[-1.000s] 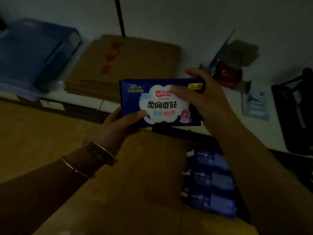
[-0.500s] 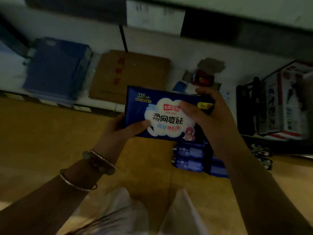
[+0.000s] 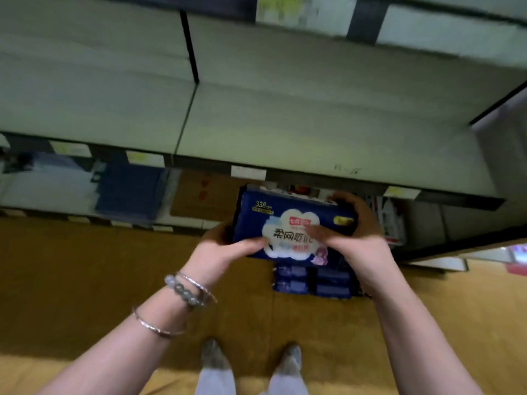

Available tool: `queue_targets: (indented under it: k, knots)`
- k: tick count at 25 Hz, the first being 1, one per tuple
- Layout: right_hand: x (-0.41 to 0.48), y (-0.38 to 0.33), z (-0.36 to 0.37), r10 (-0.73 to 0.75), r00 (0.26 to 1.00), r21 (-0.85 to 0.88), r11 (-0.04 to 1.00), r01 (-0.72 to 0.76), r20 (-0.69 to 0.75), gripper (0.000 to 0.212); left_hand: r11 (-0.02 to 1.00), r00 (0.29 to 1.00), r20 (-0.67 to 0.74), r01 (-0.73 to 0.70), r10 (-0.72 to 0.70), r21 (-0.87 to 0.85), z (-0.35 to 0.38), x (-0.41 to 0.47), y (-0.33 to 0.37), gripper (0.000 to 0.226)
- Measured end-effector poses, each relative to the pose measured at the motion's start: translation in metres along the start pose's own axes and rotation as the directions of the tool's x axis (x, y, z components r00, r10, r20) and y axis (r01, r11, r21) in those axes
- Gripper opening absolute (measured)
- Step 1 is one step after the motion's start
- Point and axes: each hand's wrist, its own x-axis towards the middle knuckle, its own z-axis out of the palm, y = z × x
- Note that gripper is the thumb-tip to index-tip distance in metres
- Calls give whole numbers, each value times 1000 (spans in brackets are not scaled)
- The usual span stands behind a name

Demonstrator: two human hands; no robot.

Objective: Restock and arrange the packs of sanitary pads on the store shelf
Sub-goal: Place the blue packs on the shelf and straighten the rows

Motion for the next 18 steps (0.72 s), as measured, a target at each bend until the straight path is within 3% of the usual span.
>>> queue_targets:
  k: [3,7,14,18]
  knots:
    - [-16,-54,-14,-96,992,-74,993,90,-81,75,993,992,53,-112,111,27,-5,-21,52,31]
    - [-29,-119,-22,-221,965,22,974,226,-145,77,976,975,49,-216,215,22,-13,-32,111,63]
    - [-46,-192,-40,-374,912,-93,927,363,-169,79,900,886,171,-437,431,-3,-20,-51,200,35]
    - [-26,-219,-52,-434,874,-120,901,417,-219,69,855,847,194,-515,496,61,-16,-40,241,32]
